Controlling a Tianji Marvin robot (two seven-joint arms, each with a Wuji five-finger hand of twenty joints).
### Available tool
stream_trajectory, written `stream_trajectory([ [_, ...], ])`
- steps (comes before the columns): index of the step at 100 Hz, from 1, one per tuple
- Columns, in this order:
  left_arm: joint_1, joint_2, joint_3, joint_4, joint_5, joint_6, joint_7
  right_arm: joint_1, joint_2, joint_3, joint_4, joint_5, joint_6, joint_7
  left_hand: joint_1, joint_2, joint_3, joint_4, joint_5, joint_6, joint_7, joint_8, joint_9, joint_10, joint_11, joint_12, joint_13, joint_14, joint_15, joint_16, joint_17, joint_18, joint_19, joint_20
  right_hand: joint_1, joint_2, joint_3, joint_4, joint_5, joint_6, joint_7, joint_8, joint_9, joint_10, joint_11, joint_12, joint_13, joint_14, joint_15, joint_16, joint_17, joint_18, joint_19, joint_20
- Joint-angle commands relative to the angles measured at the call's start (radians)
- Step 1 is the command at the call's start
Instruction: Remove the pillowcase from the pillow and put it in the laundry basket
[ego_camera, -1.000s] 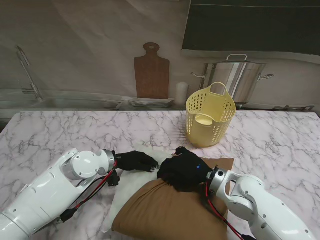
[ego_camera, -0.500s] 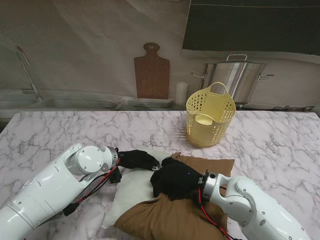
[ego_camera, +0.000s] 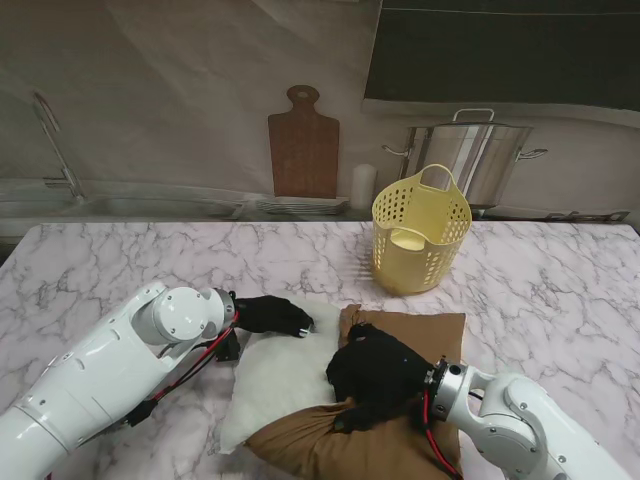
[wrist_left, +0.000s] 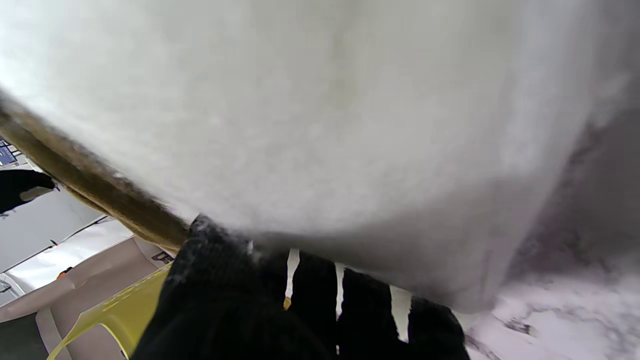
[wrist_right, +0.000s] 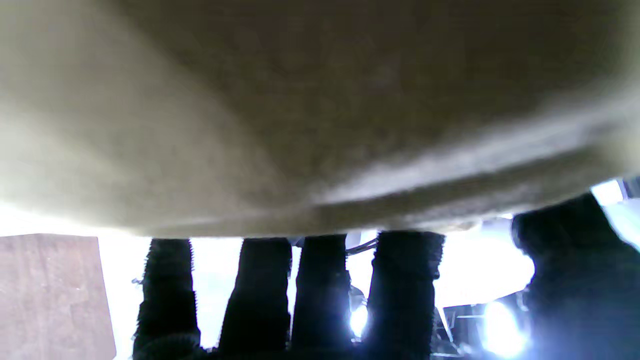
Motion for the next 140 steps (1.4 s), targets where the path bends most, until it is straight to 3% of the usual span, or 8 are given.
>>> stream_trajectory([
  [1, 0.005, 0.012, 0.016, 0.062, 0.014, 0.024, -0.019, -0.014, 0.007, 0.001, 0.003, 0.076, 0.025, 0.06, 0.006, 0.058, 0.001, 0.008, -0.025, 0.064, -0.042, -0.035, -0.077, 0.163, -0.078, -0.044, 0.012, 0.25, -0.019, -0.006, -0.006, 0.113, 1.034, 0.008, -0.035, 0.113, -0.091, 0.018, 0.222, 0.037, 0.187, -0.005, 0.075, -0.022, 0.056, 0.028, 0.052, -0.004, 0.067, 0.047, -0.018, 0.03, -0.02, 0.018],
  [11, -0.003, 0.011, 0.024, 0.074, 0.019, 0.029, -0.018, -0.025, 0.01, 0.007, -0.006, 0.103, 0.061, 0.096, 0.006, 0.061, 0.001, 0.008, -0.029, 0.065, -0.043, -0.036, -0.083, 0.163, -0.08, -0.045, 0.009, 0.251, -0.019, -0.006, -0.006, 0.112, 1.036, 0.01, 0.068, 0.319, -0.325, 0.035, 0.254, 0.129, 0.324, -0.048, 0.191, -0.004, 0.1, 0.037, 0.132, 0.0, 0.132, 0.089, -0.002, 0.041, -0.018, 0.05],
  [25, 0.022, 0.016, -0.012, 0.045, 0.082, 0.021, 0.005, -0.03, 0.013, 0.011, -0.002, 0.049, 0.121, 0.101, 0.011, 0.059, 0.003, 0.009, -0.026, 0.068, -0.04, -0.033, -0.081, 0.168, -0.077, -0.043, 0.01, 0.255, -0.016, -0.004, -0.004, 0.113, 1.04, 0.013, 0.141, 0.27, -0.327, 0.055, 0.195, 0.108, 0.162, -0.125, 0.191, 0.018, 0.089, 0.033, 0.165, 0.011, 0.149, 0.101, 0.064, 0.046, 0.061, 0.113],
  [45, 0.163, 0.031, -0.193, -0.154, 0.246, -0.058, 0.053, 0.027, 0.02, -0.048, 0.035, -0.014, 0.19, 0.116, 0.006, 0.055, 0.0, 0.008, -0.02, 0.068, -0.038, -0.034, -0.056, 0.165, -0.068, -0.038, 0.015, 0.256, -0.012, -0.001, -0.008, 0.122, 1.04, 0.012, 0.282, -0.111, 0.165, 0.006, -0.372, -0.051, 0.034, -0.062, 0.045, 0.001, 0.027, 0.014, 0.147, 0.001, 0.107, 0.08, 0.119, 0.023, 0.137, 0.182],
  [75, 0.354, 0.016, -0.38, -0.393, 0.312, -0.21, 0.194, 0.158, 0.025, -0.181, 0.102, 0.007, 0.264, 0.163, -0.006, 0.052, -0.002, 0.006, -0.011, 0.075, -0.043, -0.044, -0.039, 0.179, -0.067, -0.033, 0.034, 0.26, -0.007, 0.001, 0.005, 0.139, 1.04, 0.005, 0.323, -0.086, 0.486, 0.076, -0.652, 0.154, -0.471, -0.289, -0.056, -0.006, 0.007, 0.055, 0.194, -0.014, 0.143, 0.107, 0.228, -0.012, 0.298, 0.233],
  [97, 0.424, 0.006, -0.383, -0.443, 0.261, -0.316, 0.263, 0.215, 0.021, -0.247, 0.129, 0.011, 0.364, 0.172, -0.021, 0.043, -0.001, 0.007, 0.012, 0.089, -0.031, -0.07, -0.002, 0.193, -0.048, -0.017, 0.061, 0.264, 0.004, 0.007, 0.026, 0.147, 1.06, 0.0, 0.198, -0.035, 0.302, 0.102, -0.826, 0.4, -0.663, -0.448, -0.301, 0.149, -0.09, -0.228, 0.17, 0.008, 0.142, 0.1, 0.26, -0.032, 0.354, 0.236],
  [124, 0.356, 0.036, -0.301, -0.356, 0.212, -0.274, 0.104, 0.177, 0.018, -0.219, 0.121, -0.052, 0.417, 0.134, 0.007, -0.069, 0.006, 0.005, 0.132, 0.081, 0.241, 0.291, 0.211, 0.168, 0.13, 0.236, 0.188, 0.285, 0.127, 0.128, 0.104, 0.157, 1.191, 0.022, 0.167, -0.033, 0.188, 0.085, -0.773, 0.461, -0.665, -0.459, -0.368, 0.202, -0.094, -0.317, 0.122, 0.028, 0.114, 0.07, 0.231, -0.043, 0.342, 0.222],
  [140, 0.319, 0.044, -0.247, -0.29, 0.15, -0.263, 0.053, 0.131, 0.014, -0.173, 0.104, -0.088, 0.447, 0.102, -0.092, -0.058, 0.003, 0.01, 0.084, 0.099, 0.038, 0.046, 0.082, 0.186, 0.016, 0.146, 0.094, 0.27, 0.027, 0.075, 0.039, 0.147, 1.1, -0.024, 0.13, -0.026, 0.114, 0.066, -0.703, 0.479, -0.633, -0.458, -0.341, 0.206, -0.084, -0.323, 0.117, 0.04, 0.108, 0.056, 0.22, -0.038, 0.325, 0.208],
])
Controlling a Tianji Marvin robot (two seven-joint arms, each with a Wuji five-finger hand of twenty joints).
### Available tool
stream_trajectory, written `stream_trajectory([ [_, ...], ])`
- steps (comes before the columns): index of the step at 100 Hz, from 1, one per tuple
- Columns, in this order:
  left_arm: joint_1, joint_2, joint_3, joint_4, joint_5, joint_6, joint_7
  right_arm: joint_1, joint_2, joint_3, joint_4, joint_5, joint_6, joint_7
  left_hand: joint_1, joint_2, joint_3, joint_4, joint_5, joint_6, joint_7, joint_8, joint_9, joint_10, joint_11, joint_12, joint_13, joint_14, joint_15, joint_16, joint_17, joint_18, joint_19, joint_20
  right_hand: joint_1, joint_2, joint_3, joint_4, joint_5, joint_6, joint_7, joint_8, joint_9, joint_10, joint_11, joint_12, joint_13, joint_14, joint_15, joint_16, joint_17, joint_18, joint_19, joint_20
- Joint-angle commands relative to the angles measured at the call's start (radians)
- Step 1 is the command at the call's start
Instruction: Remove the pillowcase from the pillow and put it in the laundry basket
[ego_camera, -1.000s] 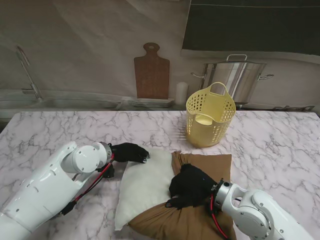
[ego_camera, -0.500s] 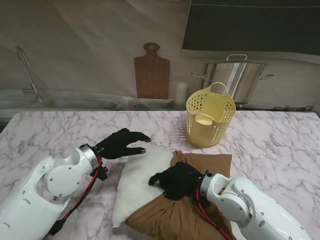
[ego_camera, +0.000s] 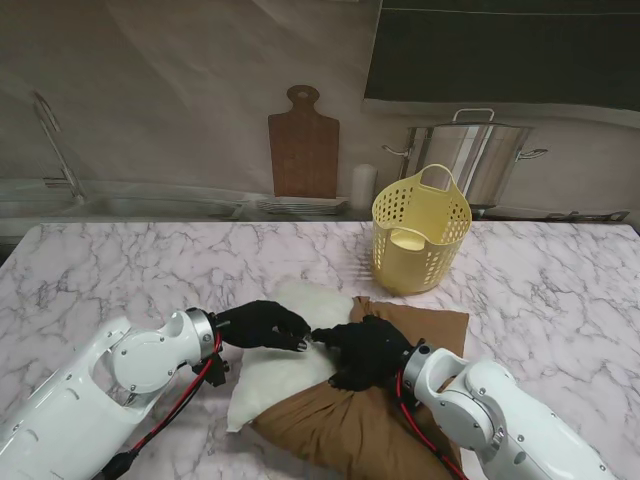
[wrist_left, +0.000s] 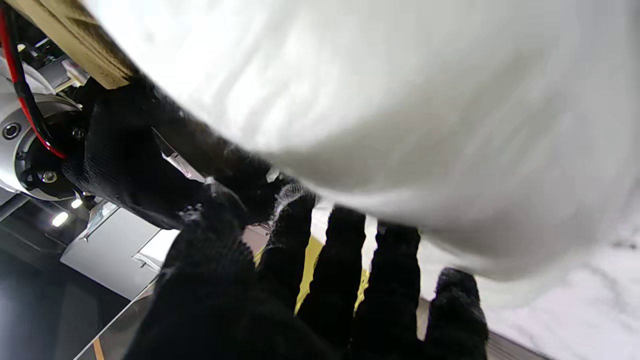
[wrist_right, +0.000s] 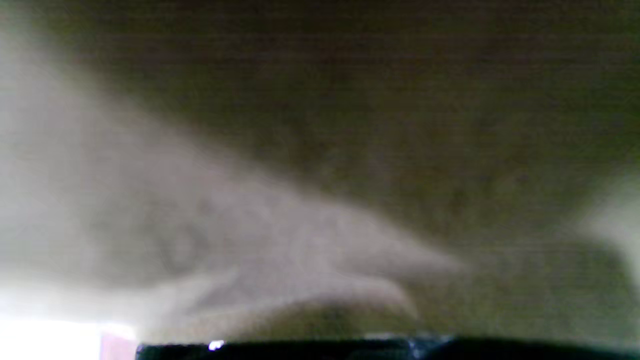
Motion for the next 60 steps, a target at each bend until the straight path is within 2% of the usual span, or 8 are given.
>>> stream_trajectory([
  [1, -0.006, 0.009, 0.022, 0.025, -0.01, -0.002, -0.055, -0.026, 0.015, 0.012, 0.036, -0.005, 0.036, 0.009, -0.044, 0.006, 0.001, 0.01, -0.044, 0.002, -0.086, -0.119, -0.083, 0.007, -0.074, -0.081, -0.05, 0.044, -0.056, -0.051, -0.036, 0.003, 0.926, -0.03, -0.031, -0.003, -0.048, 0.005, 0.025, 0.035, 0.011, -0.016, -0.046, 0.141, -0.058, -0.034, -0.033, 0.239, -0.034, -0.045, 0.01, 0.035, -0.006, -0.025],
  [14, -0.063, 0.019, 0.09, 0.077, -0.018, 0.003, -0.101, -0.058, 0.01, 0.045, 0.024, -0.022, 0.058, -0.019, -0.107, -0.054, -0.001, 0.011, -0.134, -0.001, -0.162, -0.205, -0.195, 0.004, -0.135, -0.165, -0.125, 0.03, -0.098, -0.09, -0.081, -0.006, 0.846, -0.04, -0.022, -0.001, -0.066, 0.005, 0.063, 0.019, 0.031, -0.011, -0.022, 0.136, -0.047, -0.031, -0.03, 0.242, -0.035, -0.049, 0.008, 0.032, -0.012, -0.032],
  [22, -0.114, 0.028, 0.144, 0.106, -0.012, 0.034, -0.149, -0.083, 0.009, 0.068, 0.011, -0.03, 0.059, -0.033, -0.137, -0.091, 0.001, 0.012, -0.161, 0.011, -0.176, -0.226, -0.221, 0.006, -0.138, -0.175, -0.144, 0.026, -0.105, -0.097, -0.088, -0.014, 0.823, -0.036, 0.0, 0.003, -0.073, 0.012, 0.098, -0.045, 0.096, 0.029, 0.004, 0.092, -0.012, -0.006, -0.033, 0.234, -0.037, -0.057, -0.002, 0.032, -0.021, -0.047],
  [26, -0.14, 0.032, 0.173, 0.122, 0.003, 0.049, -0.165, -0.096, 0.008, 0.081, 0.003, -0.038, 0.054, -0.041, -0.141, -0.103, 0.0, 0.012, -0.166, 0.015, -0.178, -0.228, -0.226, 0.007, -0.139, -0.176, -0.148, 0.026, -0.106, -0.099, -0.091, -0.015, 0.82, -0.034, 0.019, 0.005, -0.063, 0.016, 0.154, -0.105, 0.165, 0.081, 0.032, 0.069, 0.005, 0.021, -0.04, 0.231, -0.044, -0.063, -0.012, 0.034, -0.027, -0.056],
  [40, -0.213, 0.037, 0.255, 0.177, 0.007, 0.109, -0.204, -0.146, 0.004, 0.122, -0.019, -0.063, 0.028, -0.104, -0.144, -0.104, 0.006, 0.013, -0.197, 0.027, -0.191, -0.241, -0.248, 0.008, -0.145, -0.18, -0.159, 0.027, -0.11, -0.102, -0.094, -0.02, 0.806, -0.033, 0.007, 0.029, -0.063, 0.005, 0.355, -0.222, 0.334, 0.207, 0.155, 0.028, 0.033, 0.081, -0.044, 0.237, -0.055, -0.072, -0.036, 0.058, -0.042, -0.065],
  [46, -0.231, 0.037, 0.276, 0.193, 0.003, 0.13, -0.209, -0.163, -0.001, 0.137, -0.021, -0.054, 0.0, -0.145, -0.143, -0.099, 0.008, 0.013, -0.209, 0.029, -0.198, -0.248, -0.254, 0.01, -0.147, -0.183, -0.159, 0.028, -0.109, -0.102, -0.095, -0.02, 0.803, -0.03, 0.033, 0.02, -0.105, -0.041, 0.43, -0.287, 0.485, 0.189, 0.212, 0.005, 0.037, 0.116, -0.041, 0.238, -0.056, -0.072, -0.051, 0.069, -0.054, -0.071],
  [52, -0.249, 0.037, 0.296, 0.206, 0.007, 0.143, -0.214, -0.179, -0.006, 0.151, -0.028, -0.037, -0.033, -0.173, -0.143, -0.095, 0.008, 0.013, -0.215, 0.029, -0.202, -0.253, -0.255, 0.009, -0.148, -0.185, -0.159, 0.026, -0.108, -0.102, -0.093, -0.023, 0.803, -0.027, 0.044, 0.031, -0.132, -0.046, 0.47, -0.318, 0.574, 0.178, 0.242, -0.007, 0.04, 0.131, -0.031, 0.234, -0.051, -0.068, -0.058, 0.075, -0.059, -0.074],
  [60, -0.272, 0.04, 0.32, 0.215, 0.021, 0.164, -0.226, -0.195, -0.011, 0.168, -0.038, -0.004, -0.087, -0.199, -0.137, -0.09, 0.009, 0.013, -0.222, 0.031, -0.207, -0.26, -0.264, 0.011, -0.15, -0.189, -0.16, 0.026, -0.107, -0.102, -0.092, -0.025, 0.801, -0.024, 0.037, 0.051, -0.141, -0.05, 0.566, -0.356, 0.663, 0.216, 0.299, -0.026, 0.059, 0.141, -0.023, 0.228, -0.051, -0.068, -0.062, 0.078, -0.063, -0.077],
])
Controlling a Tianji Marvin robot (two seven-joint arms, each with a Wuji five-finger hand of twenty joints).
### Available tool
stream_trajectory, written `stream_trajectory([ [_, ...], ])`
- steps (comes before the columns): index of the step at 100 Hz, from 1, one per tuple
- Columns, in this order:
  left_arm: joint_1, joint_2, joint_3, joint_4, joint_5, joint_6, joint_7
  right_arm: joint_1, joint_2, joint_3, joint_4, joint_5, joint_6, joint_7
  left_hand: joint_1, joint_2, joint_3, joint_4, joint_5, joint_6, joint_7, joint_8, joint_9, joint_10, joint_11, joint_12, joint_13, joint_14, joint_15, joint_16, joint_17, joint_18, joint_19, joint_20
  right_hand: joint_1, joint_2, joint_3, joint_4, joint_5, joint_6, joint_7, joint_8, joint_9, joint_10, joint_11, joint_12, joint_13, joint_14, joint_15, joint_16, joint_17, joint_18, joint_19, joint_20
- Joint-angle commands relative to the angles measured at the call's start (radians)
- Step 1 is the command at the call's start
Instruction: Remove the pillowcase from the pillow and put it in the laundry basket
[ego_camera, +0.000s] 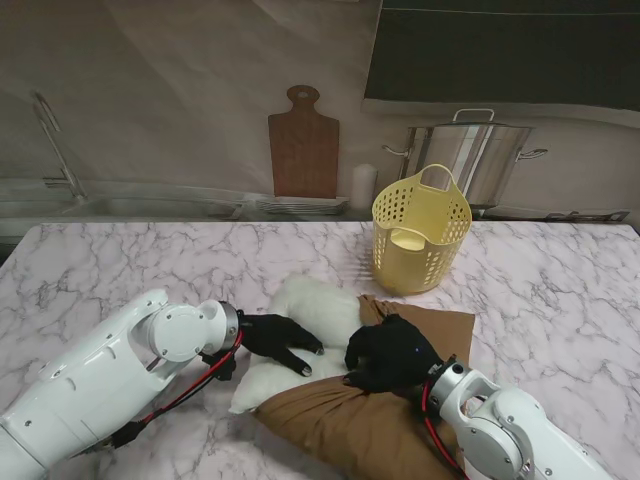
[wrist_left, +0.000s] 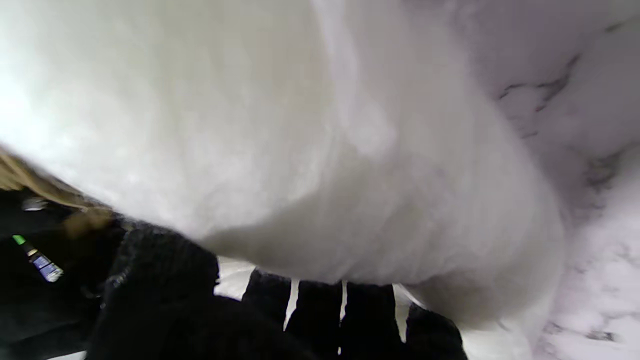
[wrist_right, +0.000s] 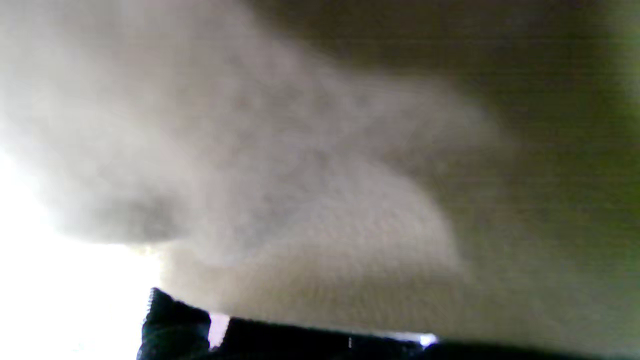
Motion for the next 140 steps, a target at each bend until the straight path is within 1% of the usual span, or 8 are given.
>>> stream_trajectory([
  [1, 0.004, 0.013, 0.026, 0.061, 0.036, 0.035, -0.043, -0.021, 0.004, 0.008, 0.004, 0.016, -0.014, 0.004, 0.014, -0.025, 0.012, 0.013, -0.03, 0.07, -0.027, -0.041, -0.05, 0.131, -0.029, -0.033, 0.011, 0.21, -0.015, -0.041, -0.008, 0.141, 1.054, 0.012, 0.001, 0.023, -0.027, -0.031, 0.099, -0.091, 0.118, 0.043, 0.092, -0.027, 0.059, 0.025, -0.014, 0.151, 0.028, 0.011, -0.002, 0.082, 0.016, -0.001],
  [12, -0.022, 0.02, 0.05, 0.066, 0.059, 0.058, -0.068, -0.036, 0.003, 0.033, -0.014, 0.059, -0.09, 0.016, 0.033, -0.014, 0.017, 0.015, -0.039, 0.073, -0.031, -0.049, -0.06, 0.13, -0.031, -0.037, 0.008, 0.208, -0.015, -0.042, -0.006, 0.136, 1.053, 0.017, -0.041, 0.082, -0.031, 0.022, 0.304, -0.087, 0.201, 0.191, 0.22, -0.055, 0.095, 0.073, 0.032, 0.133, 0.04, 0.017, 0.01, 0.084, 0.017, -0.004],
  [23, -0.031, 0.026, 0.054, 0.066, 0.074, 0.073, -0.09, -0.05, 0.006, 0.068, -0.032, 0.106, -0.138, 0.078, 0.073, -0.005, 0.024, 0.018, -0.047, 0.074, -0.034, -0.056, -0.068, 0.132, -0.033, -0.04, 0.005, 0.208, -0.017, -0.043, -0.004, 0.135, 1.051, 0.021, -0.085, 0.092, -0.043, 0.012, 0.483, -0.031, 0.298, 0.249, 0.371, -0.056, 0.167, 0.121, 0.139, 0.127, 0.121, 0.062, 0.045, 0.097, 0.029, -0.003],
  [47, -0.044, 0.037, 0.06, 0.064, 0.112, 0.08, -0.127, -0.121, 0.015, 0.153, -0.103, 0.011, -0.033, 0.14, 0.107, -0.021, 0.014, 0.022, -0.063, 0.073, -0.042, -0.073, -0.08, 0.129, -0.035, -0.045, -0.003, 0.203, -0.022, -0.048, -0.003, 0.13, 1.044, 0.025, -0.103, 0.123, -0.103, 0.015, 0.473, 0.001, 0.285, 0.25, 0.424, -0.027, 0.207, 0.176, 0.199, 0.169, 0.194, 0.116, 0.081, 0.096, 0.07, 0.015],
  [79, -0.018, 0.052, 0.026, 0.037, 0.161, 0.055, -0.172, -0.168, 0.019, 0.187, -0.14, -0.217, 0.198, 0.161, 0.085, -0.025, 0.01, 0.022, -0.079, 0.07, -0.048, -0.088, -0.096, 0.126, -0.038, -0.05, -0.016, 0.204, -0.028, -0.054, -0.008, 0.128, 1.03, 0.028, -0.124, 0.131, -0.169, 0.026, -0.056, 0.026, -0.15, 0.227, 0.22, 0.026, 0.108, 0.165, 0.249, 0.204, 0.253, 0.144, 0.199, 0.026, 0.232, 0.097],
  [91, 0.015, 0.058, -0.014, 0.009, 0.19, 0.033, -0.191, -0.15, 0.023, 0.175, -0.139, -0.262, 0.249, 0.23, 0.074, -0.024, 0.009, 0.021, -0.084, 0.067, -0.05, -0.093, -0.101, 0.125, -0.039, -0.052, -0.021, 0.204, -0.03, -0.056, -0.011, 0.128, 1.022, 0.028, -0.161, 0.168, -0.176, 0.026, -0.262, 0.07, -0.432, 0.054, 0.108, 0.059, -0.036, 0.027, 0.286, 0.187, 0.299, 0.145, 0.244, 0.01, 0.287, 0.095],
  [110, 0.071, 0.063, -0.077, -0.031, 0.23, 0.0, -0.211, -0.108, 0.028, 0.148, -0.128, -0.332, 0.33, 0.332, 0.067, -0.025, 0.011, 0.021, -0.089, 0.063, -0.052, -0.101, -0.103, 0.123, -0.039, -0.055, -0.024, 0.202, -0.033, -0.058, -0.01, 0.127, 1.012, 0.03, -0.224, 0.245, -0.199, 0.023, -0.474, 0.171, -0.638, -0.117, -0.212, 0.195, -0.265, -0.231, 0.199, 0.205, 0.208, 0.101, 0.213, 0.031, 0.251, 0.074],
  [140, 0.136, 0.067, -0.148, -0.073, 0.264, -0.037, -0.23, -0.065, 0.02, 0.111, -0.069, -0.415, 0.504, 0.319, 0.057, -0.022, 0.01, 0.02, -0.093, 0.059, -0.054, -0.11, -0.103, 0.12, -0.038, -0.057, -0.025, 0.202, -0.035, -0.061, -0.007, 0.126, 1.001, 0.035, -0.221, 0.27, -0.217, 0.032, -0.619, 0.319, -0.763, -0.162, -0.28, 0.246, -0.344, -0.287, 0.16, 0.213, 0.218, 0.102, 0.207, 0.025, 0.269, 0.091],
])
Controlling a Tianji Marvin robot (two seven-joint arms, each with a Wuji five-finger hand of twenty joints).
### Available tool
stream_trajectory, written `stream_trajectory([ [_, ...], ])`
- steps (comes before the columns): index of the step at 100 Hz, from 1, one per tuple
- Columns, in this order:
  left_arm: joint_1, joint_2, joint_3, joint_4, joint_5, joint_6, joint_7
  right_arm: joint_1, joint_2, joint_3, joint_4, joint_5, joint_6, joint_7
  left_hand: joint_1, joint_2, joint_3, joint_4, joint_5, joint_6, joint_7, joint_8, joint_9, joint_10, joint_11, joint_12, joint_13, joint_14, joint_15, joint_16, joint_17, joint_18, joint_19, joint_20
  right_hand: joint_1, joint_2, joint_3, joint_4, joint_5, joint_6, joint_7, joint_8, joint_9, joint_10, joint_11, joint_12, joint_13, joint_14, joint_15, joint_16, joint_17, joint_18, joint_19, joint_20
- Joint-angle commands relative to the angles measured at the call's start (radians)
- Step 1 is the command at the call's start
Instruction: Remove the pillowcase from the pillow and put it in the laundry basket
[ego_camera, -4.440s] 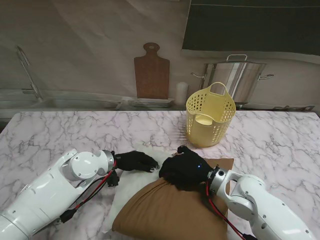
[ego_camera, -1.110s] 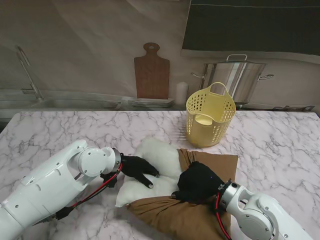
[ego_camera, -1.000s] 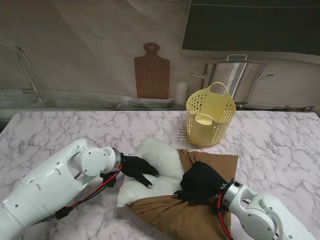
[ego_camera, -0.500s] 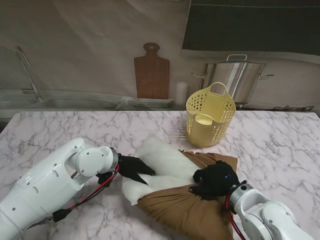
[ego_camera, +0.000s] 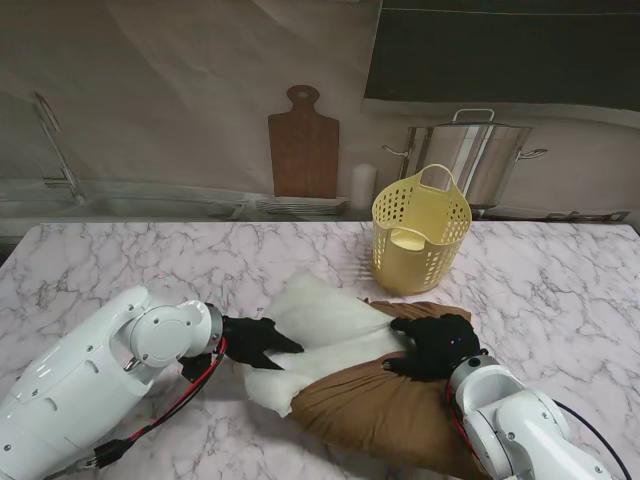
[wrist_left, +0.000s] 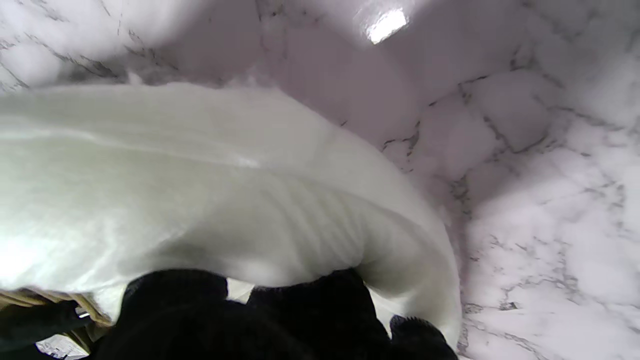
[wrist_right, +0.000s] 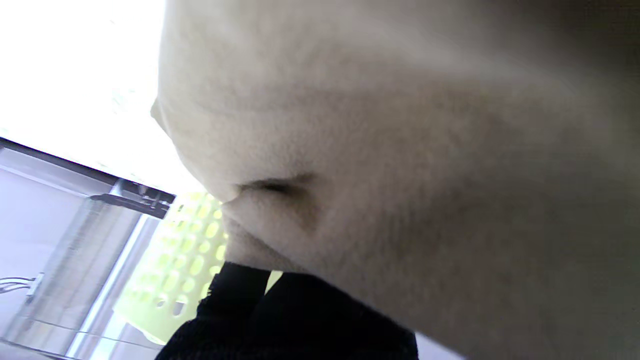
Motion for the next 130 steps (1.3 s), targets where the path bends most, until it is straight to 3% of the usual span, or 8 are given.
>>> stream_trajectory([
  [1, 0.039, 0.047, -0.004, 0.057, 0.032, 0.004, -0.053, 0.008, 0.019, 0.04, 0.089, -0.017, 0.068, -0.016, 0.045, -0.144, -0.005, 0.017, 0.032, 0.046, 0.052, 0.01, -0.018, 0.237, 0.018, 0.007, 0.04, 0.413, 0.08, 0.014, 0.009, 0.271, 1.138, 0.029, 0.079, -0.018, 0.104, 0.059, -0.109, 0.271, -0.15, -0.078, -0.115, 0.508, -0.193, -0.089, 0.103, 0.561, 0.155, 0.028, 0.061, 0.629, 0.22, 0.093],
  [38, 0.078, 0.051, -0.047, 0.027, 0.042, -0.025, -0.074, 0.018, 0.002, 0.016, 0.128, -0.019, 0.254, -0.169, 0.04, -0.141, -0.006, 0.017, 0.03, 0.044, 0.053, 0.004, -0.019, 0.238, 0.018, 0.006, 0.04, 0.412, 0.078, 0.011, 0.011, 0.27, 1.129, 0.034, 0.139, -0.118, 0.162, 0.073, -0.16, 0.286, -0.197, -0.104, -0.152, 0.533, -0.257, -0.122, 0.152, 0.552, 0.219, 0.013, 0.114, 0.618, 0.249, 0.067],
  [56, 0.084, 0.053, -0.056, 0.025, 0.043, -0.033, -0.08, 0.027, -0.004, 0.011, 0.157, -0.013, 0.308, -0.266, 0.035, -0.141, -0.006, 0.017, 0.03, 0.042, 0.053, 0.002, -0.021, 0.236, 0.017, 0.005, 0.039, 0.412, 0.076, 0.01, 0.011, 0.269, 1.124, 0.036, 0.244, -0.195, 0.205, 0.089, -0.159, 0.282, -0.189, -0.099, -0.161, 0.544, -0.317, -0.156, 0.133, 0.551, 0.195, -0.003, 0.1, 0.63, 0.229, 0.046],
  [73, 0.094, 0.054, -0.071, 0.021, 0.046, -0.038, -0.085, 0.022, -0.017, 0.018, 0.172, 0.073, 0.324, -0.414, 0.036, -0.14, -0.005, 0.017, 0.031, 0.042, 0.054, 0.001, -0.02, 0.237, 0.018, 0.005, 0.039, 0.412, 0.075, 0.01, 0.013, 0.269, 1.121, 0.038, 0.305, -0.212, 0.214, 0.119, -0.152, 0.245, -0.161, -0.031, -0.173, 0.48, -0.249, -0.118, 0.103, 0.54, 0.18, -0.016, 0.066, 0.622, 0.212, 0.032],
  [86, 0.106, 0.052, -0.089, 0.01, 0.05, -0.045, -0.079, 0.016, -0.018, 0.018, 0.159, 0.098, 0.313, -0.403, 0.031, -0.141, -0.007, 0.017, 0.032, 0.039, 0.055, 0.001, -0.019, 0.234, 0.018, 0.005, 0.04, 0.411, 0.075, 0.01, 0.014, 0.27, 1.12, 0.04, 0.334, -0.216, 0.214, 0.123, -0.131, 0.262, -0.153, 0.007, -0.238, 0.498, -0.067, -0.027, 0.13, 0.525, 0.242, -0.005, 0.096, 0.603, 0.237, 0.038],
  [101, 0.112, 0.052, -0.098, -0.002, 0.053, -0.051, -0.082, 0.029, -0.016, -0.001, 0.162, 0.123, 0.309, -0.354, 0.03, -0.138, -0.006, 0.017, 0.03, 0.038, 0.055, 0.0, -0.02, 0.234, 0.018, 0.005, 0.039, 0.411, 0.075, 0.009, 0.014, 0.269, 1.118, 0.042, 0.336, -0.21, 0.218, 0.127, -0.118, 0.272, -0.15, 0.005, -0.229, 0.515, -0.048, -0.02, 0.146, 0.529, 0.255, -0.004, 0.11, 0.601, 0.247, 0.038],
  [115, 0.122, 0.051, -0.114, -0.009, 0.055, -0.058, -0.081, 0.039, -0.014, -0.02, 0.169, 0.142, 0.3, -0.325, 0.027, -0.138, -0.006, 0.017, 0.031, 0.037, 0.055, 0.0, -0.018, 0.234, 0.019, 0.005, 0.041, 0.411, 0.075, 0.009, 0.015, 0.268, 1.117, 0.043, 0.327, -0.222, 0.242, 0.117, -0.073, 0.253, -0.126, -0.005, -0.192, 0.486, -0.052, -0.026, 0.092, 0.56, 0.14, -0.052, 0.075, 0.62, 0.219, 0.026],
  [130, 0.163, 0.046, -0.17, -0.039, 0.059, -0.074, -0.06, 0.037, -0.009, -0.046, 0.159, 0.154, 0.241, -0.307, 0.027, -0.136, -0.006, 0.016, 0.037, 0.038, 0.058, 0.001, -0.012, 0.233, 0.021, 0.006, 0.045, 0.411, 0.077, 0.01, 0.018, 0.271, 1.119, 0.046, 0.392, -0.238, 0.323, 0.115, -0.054, 0.213, -0.051, -0.002, -0.164, 0.435, 0.028, 0.014, 0.143, 0.519, 0.201, -0.007, 0.097, 0.586, 0.233, 0.036],
])
